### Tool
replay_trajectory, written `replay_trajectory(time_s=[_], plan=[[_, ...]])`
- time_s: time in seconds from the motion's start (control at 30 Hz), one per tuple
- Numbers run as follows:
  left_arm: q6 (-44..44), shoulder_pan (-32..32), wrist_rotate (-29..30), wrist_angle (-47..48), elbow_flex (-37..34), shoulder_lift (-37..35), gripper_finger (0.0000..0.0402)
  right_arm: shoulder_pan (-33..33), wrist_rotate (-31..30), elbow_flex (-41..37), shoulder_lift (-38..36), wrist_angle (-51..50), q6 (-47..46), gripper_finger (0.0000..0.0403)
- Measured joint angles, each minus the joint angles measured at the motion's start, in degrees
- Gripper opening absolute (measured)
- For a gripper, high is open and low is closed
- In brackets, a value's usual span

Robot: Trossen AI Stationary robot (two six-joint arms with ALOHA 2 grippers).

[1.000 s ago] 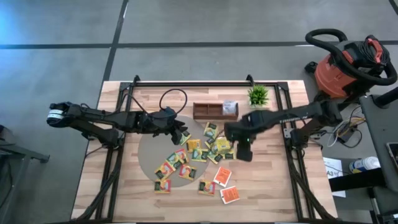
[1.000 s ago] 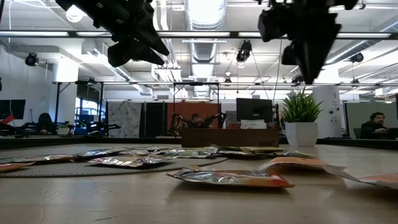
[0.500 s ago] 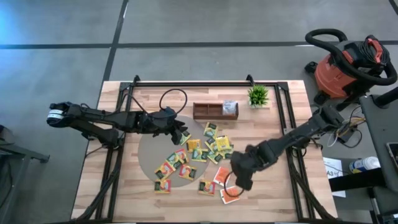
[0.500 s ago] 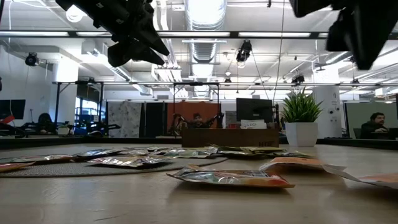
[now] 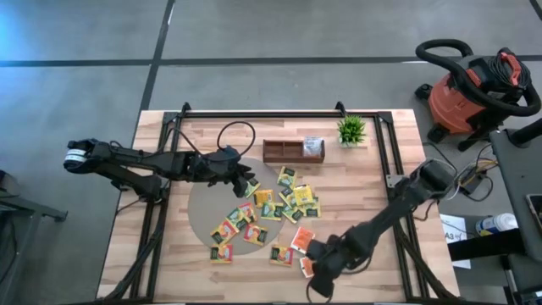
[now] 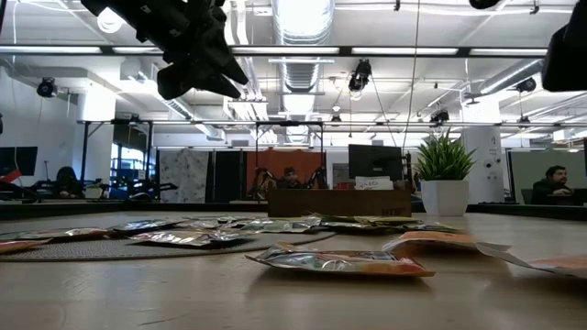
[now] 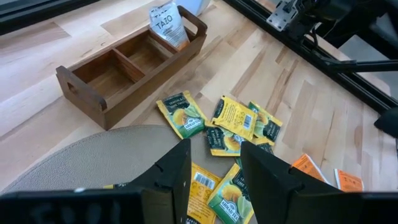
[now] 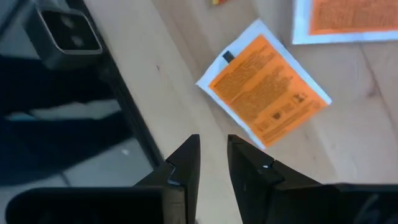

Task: Pick & Place Tea
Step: Put the orange tea sachet into the right compartment of the wooden organizer

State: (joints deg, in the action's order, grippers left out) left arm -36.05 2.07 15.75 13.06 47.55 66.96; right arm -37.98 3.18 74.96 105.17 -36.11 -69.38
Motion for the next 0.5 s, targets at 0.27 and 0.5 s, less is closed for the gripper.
replay_trajectory(time_s=[0.27, 0.5], plan=[[-0.6, 0.0, 0.0, 0.1, 0.0, 0.0, 0.0133, -2.0, -0.2, 9.2, 9.3, -9.0, 14.1, 0.0071], [-1.4, 0.0, -0.7, 1.1, 0.0, 0.0, 0.0133, -2.6, -2.4, 14.8, 13.8, -8.2, 20.6, 0.0105]])
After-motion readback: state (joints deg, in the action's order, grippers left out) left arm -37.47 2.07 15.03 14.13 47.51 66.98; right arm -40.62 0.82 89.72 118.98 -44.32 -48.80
